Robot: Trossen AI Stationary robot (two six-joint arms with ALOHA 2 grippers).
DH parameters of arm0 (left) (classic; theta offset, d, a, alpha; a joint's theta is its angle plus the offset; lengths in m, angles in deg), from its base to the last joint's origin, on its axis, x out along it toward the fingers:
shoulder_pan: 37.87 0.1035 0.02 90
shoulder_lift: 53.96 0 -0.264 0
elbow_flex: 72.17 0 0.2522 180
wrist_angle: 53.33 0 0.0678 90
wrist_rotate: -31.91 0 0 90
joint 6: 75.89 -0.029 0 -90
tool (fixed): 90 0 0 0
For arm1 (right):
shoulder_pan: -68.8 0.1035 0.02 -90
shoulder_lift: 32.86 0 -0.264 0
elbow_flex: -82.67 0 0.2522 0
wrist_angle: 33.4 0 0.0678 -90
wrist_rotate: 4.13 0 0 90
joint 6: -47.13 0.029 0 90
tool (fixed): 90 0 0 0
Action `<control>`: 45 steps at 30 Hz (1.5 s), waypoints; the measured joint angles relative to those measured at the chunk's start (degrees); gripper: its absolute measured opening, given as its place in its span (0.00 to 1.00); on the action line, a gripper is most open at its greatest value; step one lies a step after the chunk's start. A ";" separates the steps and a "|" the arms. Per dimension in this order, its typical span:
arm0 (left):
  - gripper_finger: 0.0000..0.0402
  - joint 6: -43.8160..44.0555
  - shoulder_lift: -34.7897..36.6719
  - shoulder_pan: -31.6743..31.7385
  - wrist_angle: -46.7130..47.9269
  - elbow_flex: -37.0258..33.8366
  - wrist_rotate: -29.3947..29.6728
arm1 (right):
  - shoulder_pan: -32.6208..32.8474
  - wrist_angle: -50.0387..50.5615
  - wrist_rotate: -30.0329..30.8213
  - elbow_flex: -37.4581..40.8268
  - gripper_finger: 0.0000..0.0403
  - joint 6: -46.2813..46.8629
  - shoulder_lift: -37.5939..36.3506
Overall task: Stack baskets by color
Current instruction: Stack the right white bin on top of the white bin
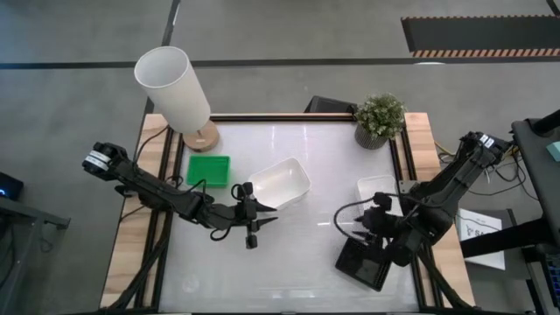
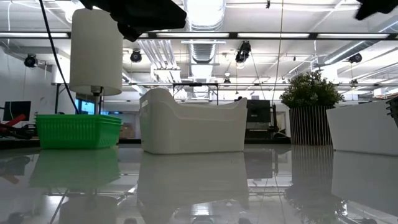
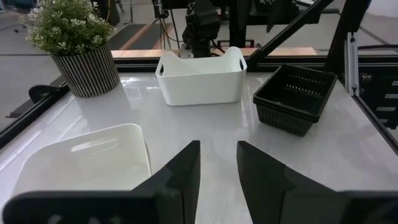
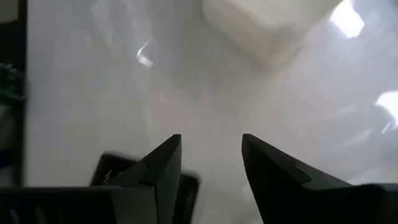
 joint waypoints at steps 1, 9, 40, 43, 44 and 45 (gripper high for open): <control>0.22 0.00 0.00 0.00 -0.02 0.00 0.00 | 0.01 0.85 -1.93 -0.40 0.40 2.24 0.00; 0.22 -0.25 0.00 0.00 0.00 0.00 0.04 | -2.17 14.73 -5.72 -0.54 0.36 22.15 0.04; 0.22 -3.14 0.04 0.37 -0.71 0.00 0.11 | -5.86 20.50 -37.92 8.37 0.24 -9.37 2.38; 0.22 -3.22 0.07 0.55 -1.29 0.00 0.13 | -5.82 18.69 -38.21 10.13 0.22 -11.04 3.37; 0.22 -3.19 0.07 0.55 -1.29 0.00 0.13 | -5.82 17.83 -38.35 10.44 0.21 -12.03 3.39; 0.22 -3.17 0.07 0.56 -1.26 0.00 0.13 | -5.82 17.19 -38.38 10.76 0.20 -13.11 3.41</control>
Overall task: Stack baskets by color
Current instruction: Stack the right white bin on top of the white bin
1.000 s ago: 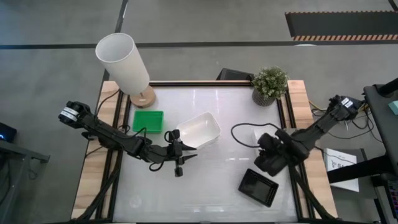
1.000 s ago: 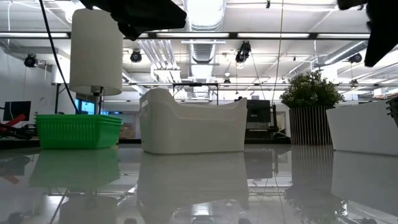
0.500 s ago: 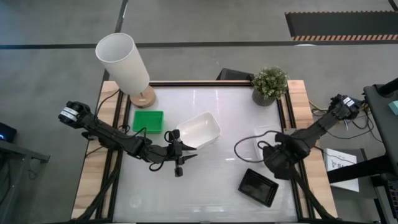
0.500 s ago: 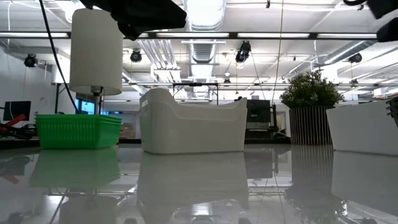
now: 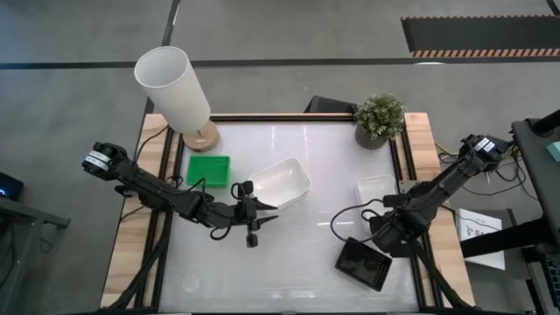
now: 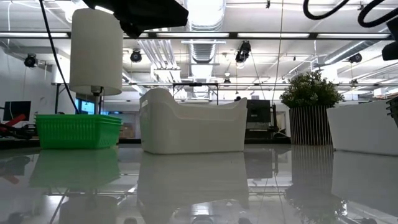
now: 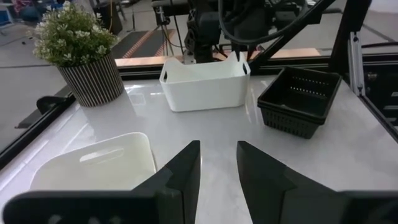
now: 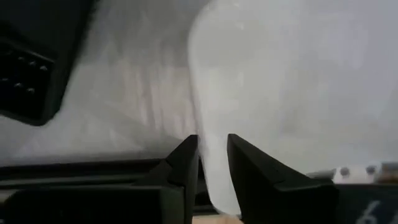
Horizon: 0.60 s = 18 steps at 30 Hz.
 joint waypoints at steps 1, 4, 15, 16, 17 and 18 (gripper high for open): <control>0.22 0.00 0.00 0.01 0.00 0.00 0.01 | 0.02 -0.93 0.07 0.24 0.19 -0.67 0.08; 0.22 0.05 0.00 0.05 -0.01 0.00 0.00 | -0.04 -4.02 2.79 0.97 0.15 -2.60 0.46; 0.22 0.07 0.00 0.10 -0.32 0.00 0.00 | -0.15 -8.66 13.33 1.83 0.02 -4.85 0.31; 0.22 0.09 0.00 0.10 -0.45 0.00 0.00 | -0.15 -9.02 13.88 1.83 0.02 -4.93 0.31; 0.22 0.09 0.00 0.10 -0.68 0.00 0.00 | -0.15 -9.57 14.53 1.83 0.02 -4.98 0.31; 0.22 0.09 0.00 0.10 -0.85 0.00 0.00 | -0.16 -10.01 15.68 1.83 0.02 -4.91 0.31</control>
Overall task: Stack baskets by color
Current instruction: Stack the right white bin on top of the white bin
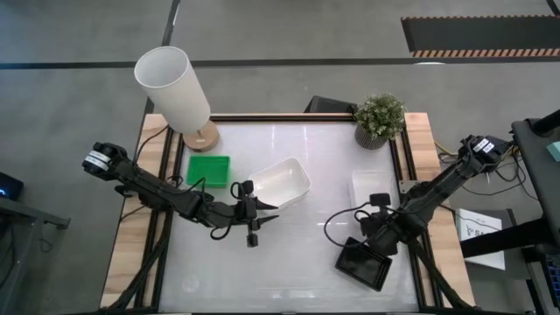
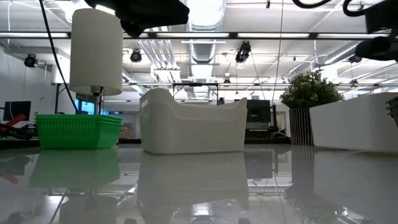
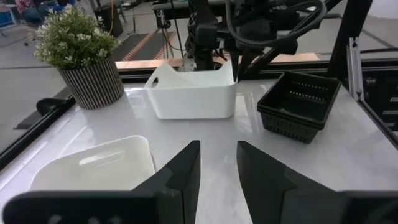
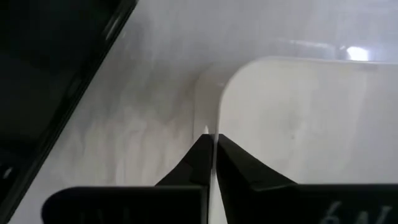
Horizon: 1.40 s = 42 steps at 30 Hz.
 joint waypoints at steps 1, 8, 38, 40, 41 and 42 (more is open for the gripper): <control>0.22 0.03 0.00 0.00 -0.20 0.00 0.00 | -0.11 -0.34 1.51 0.00 0.02 0.39 0.00; 0.22 0.15 0.00 0.00 -1.42 0.00 0.00 | -3.02 -4.83 14.84 -0.38 0.02 2.58 0.00; 0.22 -2.97 8.67 -2.68 -4.83 0.44 35.85 | -23.76 -18.37 22.72 -34.78 0.02 -24.96 18.40; 0.22 -4.06 9.98 -4.08 -4.76 0.43 35.82 | -24.48 -18.36 21.82 -38.19 0.02 -27.77 21.31; 0.22 -4.17 10.55 -4.69 -4.79 0.33 35.80 | -24.82 -18.36 20.65 -39.73 0.02 -28.76 22.59; 0.22 -4.17 10.91 -5.28 -4.78 0.18 35.82 | -25.14 -18.42 19.10 -41.20 0.02 -29.86 23.84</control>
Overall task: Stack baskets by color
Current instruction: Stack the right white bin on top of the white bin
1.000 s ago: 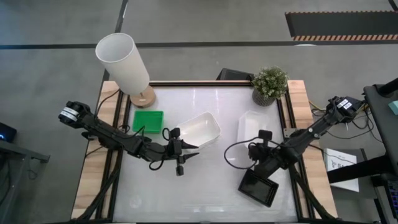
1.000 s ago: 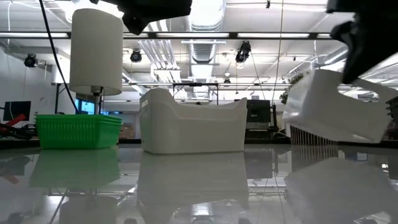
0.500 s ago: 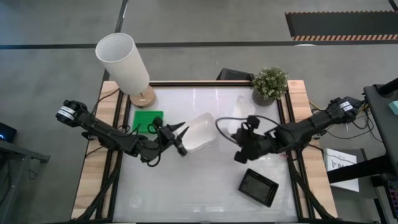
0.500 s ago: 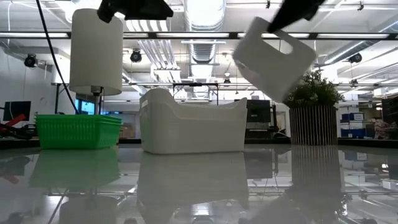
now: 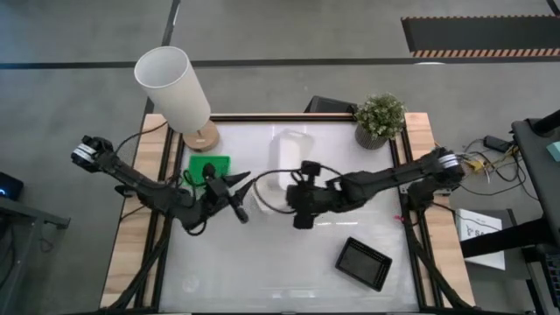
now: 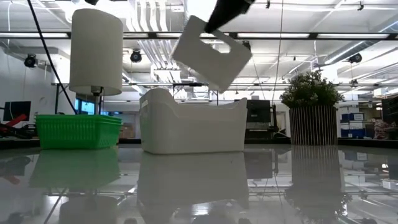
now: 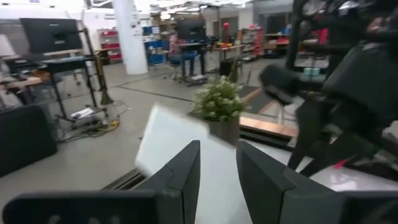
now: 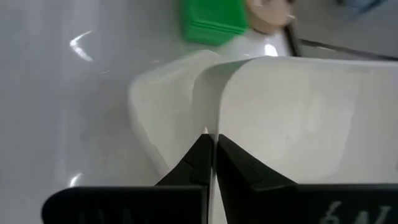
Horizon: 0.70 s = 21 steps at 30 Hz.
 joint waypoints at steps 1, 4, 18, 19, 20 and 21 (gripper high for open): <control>0.22 0.00 0.18 -0.66 -0.04 -0.03 -0.01 | -0.32 0.00 -1.51 -1.31 0.02 -0.94 1.17; 0.22 0.00 0.24 -2.66 0.12 -0.12 -0.03 | -1.02 0.32 -4.34 -4.24 0.02 -2.55 4.39; 0.22 0.15 -2.00 -6.66 0.06 -0.25 -0.24 | -3.51 2.72 -4.80 -9.59 0.13 -1.82 11.52; 0.22 0.16 -2.27 -6.66 0.05 -0.25 -0.24 | -3.73 2.52 -4.80 -9.59 0.15 -1.67 11.52; 0.22 0.15 -2.46 -6.66 0.06 -0.25 -0.24 | -3.85 2.23 -4.78 -9.59 0.18 -1.65 11.52; 0.22 0.18 -2.72 -6.68 0.02 -0.25 -0.24 | -3.93 2.04 -4.78 -9.59 0.21 -1.65 11.48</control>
